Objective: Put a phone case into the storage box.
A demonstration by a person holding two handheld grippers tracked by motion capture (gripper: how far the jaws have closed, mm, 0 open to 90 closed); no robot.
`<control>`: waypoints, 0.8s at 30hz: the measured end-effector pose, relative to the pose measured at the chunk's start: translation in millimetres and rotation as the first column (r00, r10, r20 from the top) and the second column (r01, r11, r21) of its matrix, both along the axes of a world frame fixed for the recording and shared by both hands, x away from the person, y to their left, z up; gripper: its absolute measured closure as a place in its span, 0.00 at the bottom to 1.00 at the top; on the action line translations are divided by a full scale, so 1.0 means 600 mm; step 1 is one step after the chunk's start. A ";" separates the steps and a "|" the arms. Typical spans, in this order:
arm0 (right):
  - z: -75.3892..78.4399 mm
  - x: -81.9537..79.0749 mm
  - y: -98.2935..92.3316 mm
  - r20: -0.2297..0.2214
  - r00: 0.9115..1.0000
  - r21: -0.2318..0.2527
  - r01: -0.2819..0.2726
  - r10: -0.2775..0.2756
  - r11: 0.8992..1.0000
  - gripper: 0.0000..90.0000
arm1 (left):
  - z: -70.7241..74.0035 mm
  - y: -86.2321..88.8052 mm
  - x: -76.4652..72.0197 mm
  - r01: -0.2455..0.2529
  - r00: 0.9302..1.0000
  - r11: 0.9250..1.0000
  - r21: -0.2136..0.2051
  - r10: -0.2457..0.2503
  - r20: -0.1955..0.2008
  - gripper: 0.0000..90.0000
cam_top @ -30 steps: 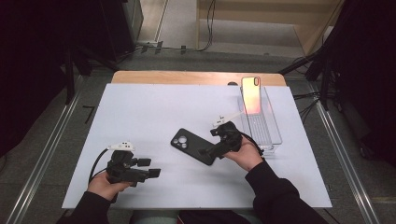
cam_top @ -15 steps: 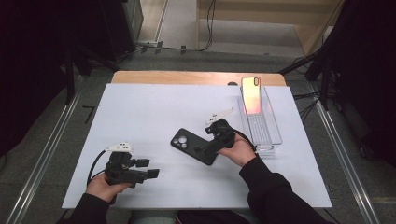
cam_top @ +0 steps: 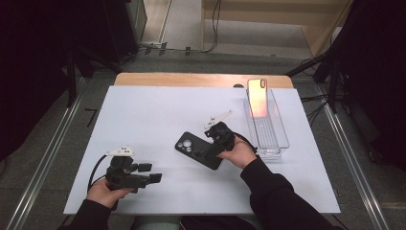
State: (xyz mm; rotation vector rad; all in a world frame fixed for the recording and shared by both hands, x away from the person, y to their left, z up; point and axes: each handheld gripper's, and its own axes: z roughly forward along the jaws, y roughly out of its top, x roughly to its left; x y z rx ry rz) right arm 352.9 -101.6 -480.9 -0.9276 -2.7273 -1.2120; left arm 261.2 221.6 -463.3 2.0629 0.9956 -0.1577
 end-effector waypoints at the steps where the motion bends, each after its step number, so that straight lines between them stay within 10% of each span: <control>1: -0.001 0.000 0.001 -0.001 1.000 -0.002 -0.001 0.001 1.000 0.00 | 0.000 0.000 0.000 0.003 1.000 1.000 0.003 -0.003 0.001 0.33; 24: -0.022 0.005 0.011 -0.010 1.000 -0.086 -0.003 0.002 0.996 0.05 | 0.000 0.001 -0.001 0.004 1.000 1.000 0.000 -0.004 0.000 0.33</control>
